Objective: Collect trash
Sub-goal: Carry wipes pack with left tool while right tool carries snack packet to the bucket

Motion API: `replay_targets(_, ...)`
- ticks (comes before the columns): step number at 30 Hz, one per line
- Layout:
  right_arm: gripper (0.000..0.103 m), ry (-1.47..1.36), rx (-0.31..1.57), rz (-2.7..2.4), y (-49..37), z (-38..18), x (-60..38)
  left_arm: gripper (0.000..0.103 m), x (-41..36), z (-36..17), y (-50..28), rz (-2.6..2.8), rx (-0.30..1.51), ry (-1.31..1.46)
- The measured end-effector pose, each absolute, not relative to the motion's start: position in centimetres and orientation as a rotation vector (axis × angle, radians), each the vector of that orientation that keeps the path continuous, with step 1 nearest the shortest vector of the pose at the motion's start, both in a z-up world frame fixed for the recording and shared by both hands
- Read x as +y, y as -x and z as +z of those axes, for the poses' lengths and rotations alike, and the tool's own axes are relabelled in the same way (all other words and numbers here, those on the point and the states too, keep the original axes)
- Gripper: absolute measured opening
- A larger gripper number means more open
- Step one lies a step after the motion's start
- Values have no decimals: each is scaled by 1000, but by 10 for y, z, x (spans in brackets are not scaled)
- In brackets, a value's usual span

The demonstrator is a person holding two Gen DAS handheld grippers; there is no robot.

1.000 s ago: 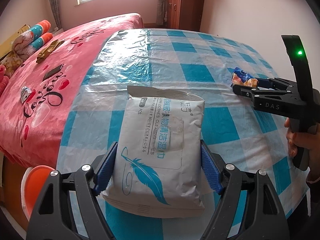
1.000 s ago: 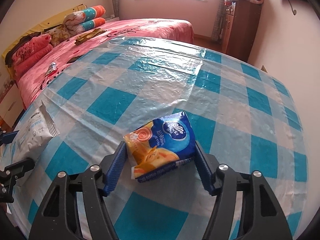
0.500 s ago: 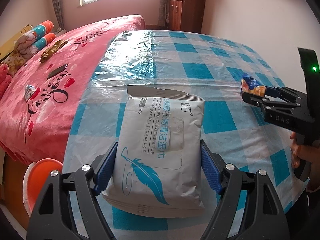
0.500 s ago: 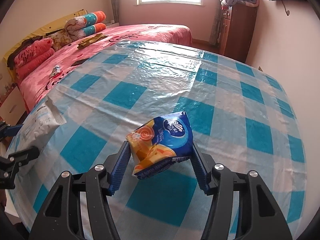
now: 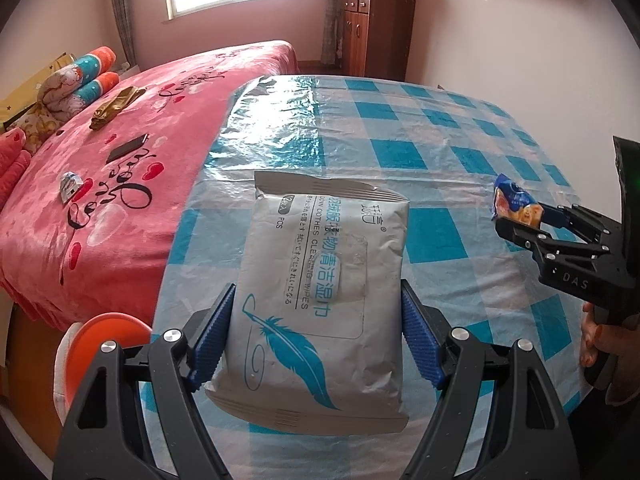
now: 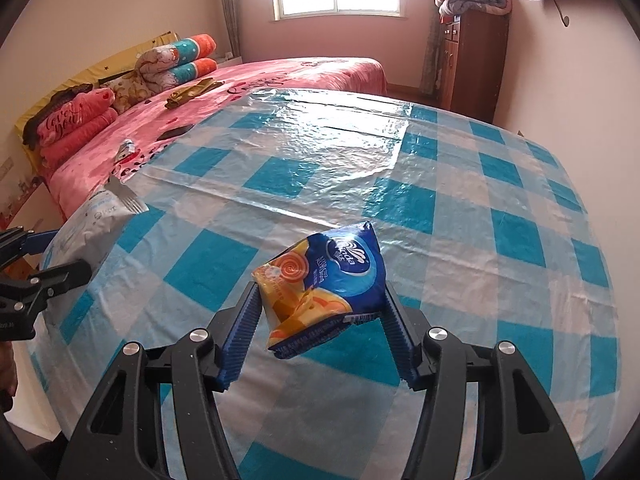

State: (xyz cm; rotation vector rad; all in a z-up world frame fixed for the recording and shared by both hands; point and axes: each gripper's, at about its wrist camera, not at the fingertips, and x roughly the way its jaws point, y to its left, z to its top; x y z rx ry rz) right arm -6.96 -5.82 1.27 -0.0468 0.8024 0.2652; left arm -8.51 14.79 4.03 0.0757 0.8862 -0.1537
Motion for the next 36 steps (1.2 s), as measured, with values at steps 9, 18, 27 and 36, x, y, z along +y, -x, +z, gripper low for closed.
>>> replay_targets(9, 60, 4, 787, 303, 81, 28, -52, 78, 163, 53, 99, -125, 851, -75)
replay_targets(18, 60, 17, 766, 355, 90, 42, -30, 78, 188, 59, 109, -82, 831, -54)
replay_targets(27, 60, 36, 757, 422, 96, 52, -2, 78, 214, 64, 121, -44, 813, -23)
replay_targets(36, 60, 82, 769, 515, 102, 53, 42, 78, 239, 68, 131, 3, 800, -6)
